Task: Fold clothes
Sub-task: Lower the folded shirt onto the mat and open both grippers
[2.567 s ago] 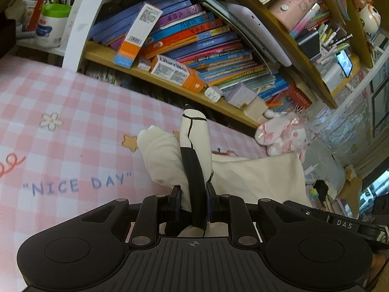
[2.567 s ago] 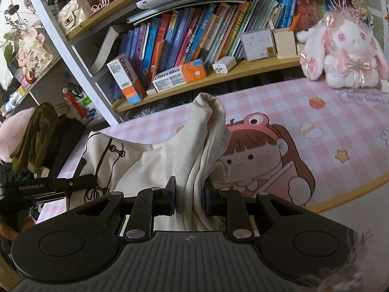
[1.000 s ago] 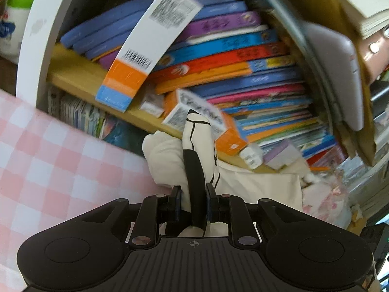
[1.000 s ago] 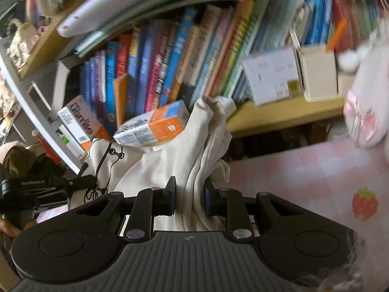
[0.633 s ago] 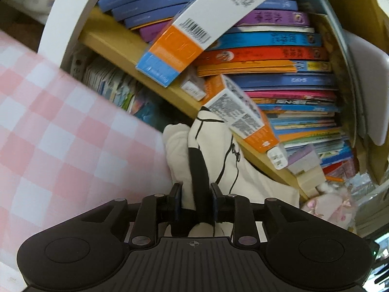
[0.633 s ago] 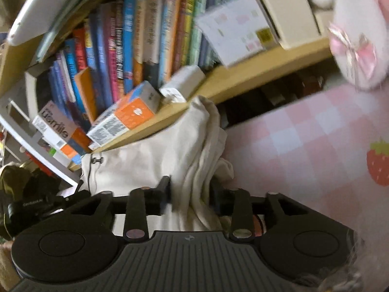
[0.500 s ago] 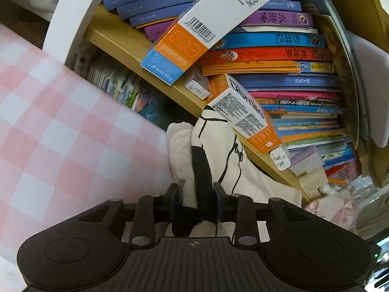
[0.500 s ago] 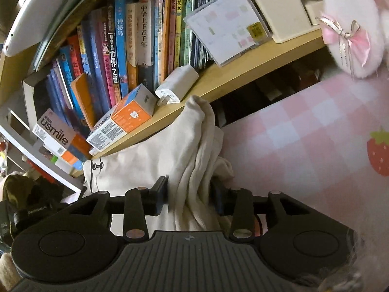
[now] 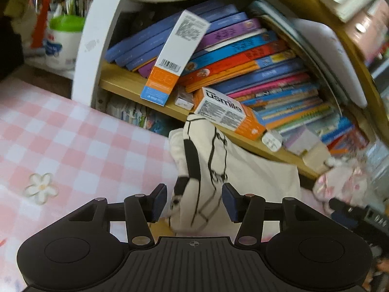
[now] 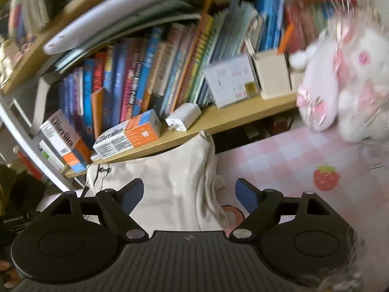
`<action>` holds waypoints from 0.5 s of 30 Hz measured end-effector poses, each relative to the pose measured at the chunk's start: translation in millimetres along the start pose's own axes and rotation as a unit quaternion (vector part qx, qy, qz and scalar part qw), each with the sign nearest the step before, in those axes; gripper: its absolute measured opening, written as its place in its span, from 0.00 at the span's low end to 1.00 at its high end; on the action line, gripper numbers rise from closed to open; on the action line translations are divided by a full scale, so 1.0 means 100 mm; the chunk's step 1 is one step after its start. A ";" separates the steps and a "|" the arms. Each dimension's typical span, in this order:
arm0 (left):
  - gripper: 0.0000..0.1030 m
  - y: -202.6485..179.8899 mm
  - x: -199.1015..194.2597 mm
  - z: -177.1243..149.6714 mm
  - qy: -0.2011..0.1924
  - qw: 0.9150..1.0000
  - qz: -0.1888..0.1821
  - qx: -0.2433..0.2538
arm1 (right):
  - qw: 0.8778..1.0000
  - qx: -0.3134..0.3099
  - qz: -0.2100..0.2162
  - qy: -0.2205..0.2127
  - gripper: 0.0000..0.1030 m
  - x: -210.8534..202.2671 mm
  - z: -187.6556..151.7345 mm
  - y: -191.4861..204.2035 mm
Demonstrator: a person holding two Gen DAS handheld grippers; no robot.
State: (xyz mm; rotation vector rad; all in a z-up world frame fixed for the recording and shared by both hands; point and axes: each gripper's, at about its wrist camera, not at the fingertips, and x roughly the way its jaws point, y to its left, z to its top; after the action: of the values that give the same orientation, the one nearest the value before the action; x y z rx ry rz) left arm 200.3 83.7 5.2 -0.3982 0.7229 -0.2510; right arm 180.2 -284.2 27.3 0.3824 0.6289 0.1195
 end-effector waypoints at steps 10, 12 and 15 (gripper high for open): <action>0.75 -0.24 -0.67 -0.40 -0.014 0.998 0.016 0.059 | 0.997 -0.063 -0.034 -0.028 0.90 -0.71 -0.37 0.45; 0.77 -0.27 -0.76 -0.48 -0.013 0.998 0.021 0.065 | 0.996 -0.067 -0.042 -0.029 0.93 -0.84 -0.48 0.52; 0.82 -0.32 -0.87 -0.60 -0.010 0.996 0.031 0.081 | 0.995 -0.074 -0.059 -0.033 0.97 -1.00 -0.63 0.58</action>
State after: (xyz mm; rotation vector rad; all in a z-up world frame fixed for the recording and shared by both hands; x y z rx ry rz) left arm 93.5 69.5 29.4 -0.2241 0.6882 -0.2446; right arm 62.0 -233.4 57.8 0.2037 0.5725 0.0398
